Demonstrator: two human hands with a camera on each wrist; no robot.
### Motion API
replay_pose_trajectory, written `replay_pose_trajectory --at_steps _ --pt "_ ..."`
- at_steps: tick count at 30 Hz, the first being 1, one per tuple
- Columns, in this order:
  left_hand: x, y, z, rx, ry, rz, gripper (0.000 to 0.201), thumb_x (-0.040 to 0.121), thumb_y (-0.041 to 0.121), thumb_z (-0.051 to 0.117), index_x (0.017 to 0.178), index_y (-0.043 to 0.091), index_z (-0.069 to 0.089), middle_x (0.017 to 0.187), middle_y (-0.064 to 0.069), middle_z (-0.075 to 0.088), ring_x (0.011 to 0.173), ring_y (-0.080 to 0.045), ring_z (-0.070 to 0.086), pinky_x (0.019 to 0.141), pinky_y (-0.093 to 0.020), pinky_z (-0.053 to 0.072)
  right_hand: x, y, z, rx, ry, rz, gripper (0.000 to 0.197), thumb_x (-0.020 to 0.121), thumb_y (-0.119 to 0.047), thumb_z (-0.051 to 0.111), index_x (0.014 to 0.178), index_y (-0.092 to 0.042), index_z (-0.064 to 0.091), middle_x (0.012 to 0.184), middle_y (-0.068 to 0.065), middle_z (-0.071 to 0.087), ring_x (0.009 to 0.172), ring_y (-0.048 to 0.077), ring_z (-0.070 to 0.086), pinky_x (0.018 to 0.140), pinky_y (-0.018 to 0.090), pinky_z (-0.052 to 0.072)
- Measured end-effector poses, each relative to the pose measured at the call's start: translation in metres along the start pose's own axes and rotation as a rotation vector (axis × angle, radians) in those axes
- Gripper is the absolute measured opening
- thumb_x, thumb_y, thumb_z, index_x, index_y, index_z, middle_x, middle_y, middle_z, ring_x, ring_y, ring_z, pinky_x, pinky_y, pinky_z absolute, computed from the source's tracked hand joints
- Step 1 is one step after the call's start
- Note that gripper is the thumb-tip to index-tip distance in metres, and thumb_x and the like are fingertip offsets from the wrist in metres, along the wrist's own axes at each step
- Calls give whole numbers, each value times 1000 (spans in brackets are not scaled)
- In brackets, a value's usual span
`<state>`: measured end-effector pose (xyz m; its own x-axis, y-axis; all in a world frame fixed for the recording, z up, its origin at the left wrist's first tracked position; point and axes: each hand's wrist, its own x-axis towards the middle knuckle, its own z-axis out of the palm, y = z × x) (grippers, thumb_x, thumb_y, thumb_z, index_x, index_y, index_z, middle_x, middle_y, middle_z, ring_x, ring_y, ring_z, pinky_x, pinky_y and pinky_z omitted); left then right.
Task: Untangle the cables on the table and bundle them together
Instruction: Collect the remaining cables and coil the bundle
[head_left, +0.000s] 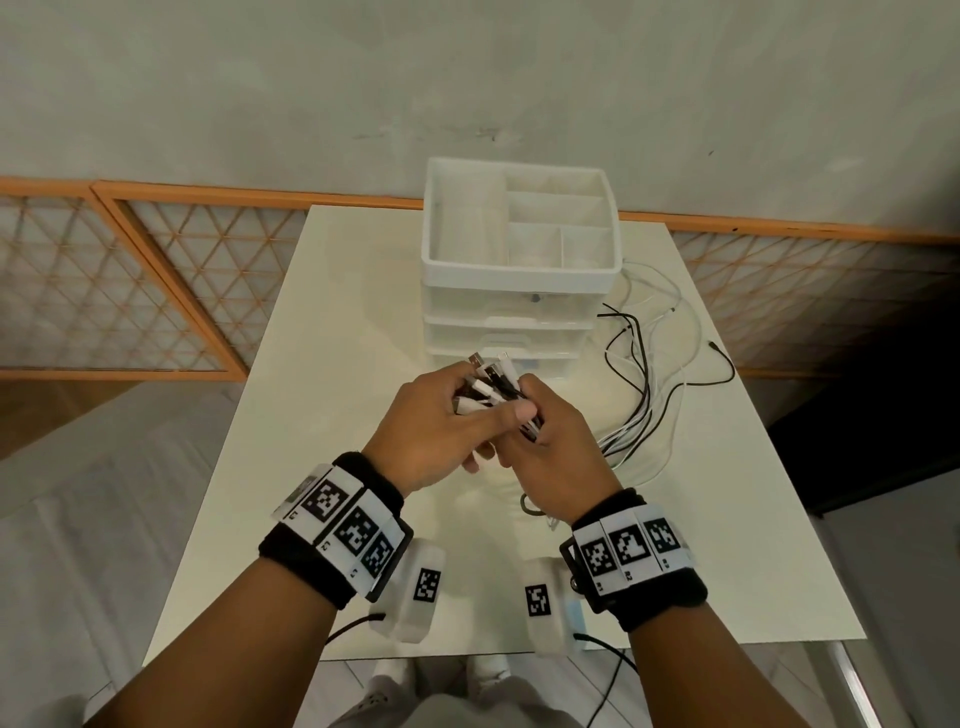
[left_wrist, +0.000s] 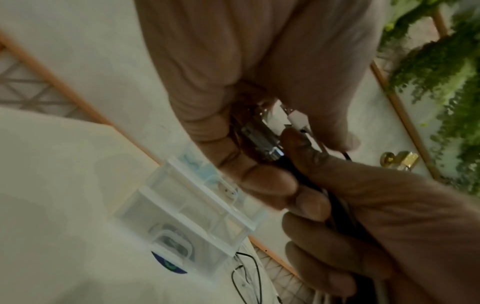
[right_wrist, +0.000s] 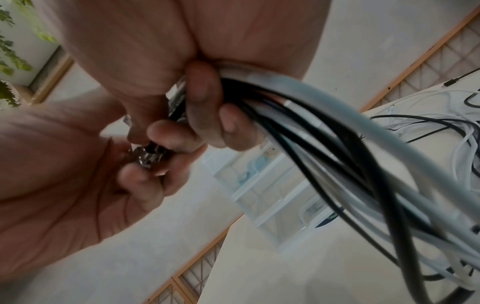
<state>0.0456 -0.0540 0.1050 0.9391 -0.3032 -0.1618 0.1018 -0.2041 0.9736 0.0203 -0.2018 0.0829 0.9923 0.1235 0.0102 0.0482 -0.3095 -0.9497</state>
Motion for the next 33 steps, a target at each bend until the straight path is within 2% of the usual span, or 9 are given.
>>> replay_pose_trajectory --at_steps 6,9,12,15,21,24,26,28,33 --pt "0 -9 -5 -74 81 48 13 91 22 70 91 9 68 59 -3 64 46 -18 54 42 -27 41 1 0 -3 108 22 -33 19 93 -16 67 110 -13 58 67 -9 65 61 3 59 60 19 46" --pt "1 -10 -9 -181 75 45 15 96 18 62 97 4 68 67 -14 63 49 -21 53 41 -26 41 1 0 -4 279 10 -47 25 100 -11 55 123 -12 61 74 7 65 50 2 50 49 15 37" --pt "-1 -9 -10 -337 40 22 34 97 35 57 110 5 64 72 -20 64 54 -25 53 43 -26 41 2 3 -2 271 22 -84 34 102 -17 50 127 -35 65 70 -2 64 46 11 35 45 19 32" --pt "-1 -5 -11 -383 32 -13 57 89 59 43 128 21 58 74 -12 64 56 -24 53 44 -27 41 1 3 -1 210 18 -78 34 102 -15 51 126 -36 61 69 -6 63 49 1 48 54 11 37" --pt "2 0 -9 -287 47 -49 57 100 58 29 108 17 68 71 -7 62 50 -20 53 40 -23 35 0 0 2 24 36 -87 34 101 -24 54 132 -37 60 71 0 63 61 2 54 64 13 44" --pt "4 -3 -7 -251 106 -51 51 102 51 39 96 8 66 69 -9 61 49 -22 51 38 -23 33 1 1 8 80 173 -109 26 96 -18 64 120 -24 70 84 -4 72 64 11 62 65 26 54" --pt "6 -6 -7 -233 165 -49 49 103 47 42 93 5 64 71 -14 61 48 -24 50 37 -23 33 1 4 9 66 212 -94 8 91 -16 69 99 -17 66 79 -8 66 52 6 53 53 22 43" --pt "4 -9 -14 -214 206 -55 51 103 47 41 91 3 63 71 -17 62 47 -25 51 37 -24 33 1 2 16 82 174 -75 10 91 -13 67 86 -18 60 70 -13 60 47 8 45 49 23 37" --pt "8 -7 -18 -189 184 -115 54 102 45 40 97 -2 67 71 -18 65 48 -24 52 38 -23 33 0 -1 13 147 91 -21 5 93 -14 66 90 -14 62 63 -11 58 49 17 44 49 23 37"
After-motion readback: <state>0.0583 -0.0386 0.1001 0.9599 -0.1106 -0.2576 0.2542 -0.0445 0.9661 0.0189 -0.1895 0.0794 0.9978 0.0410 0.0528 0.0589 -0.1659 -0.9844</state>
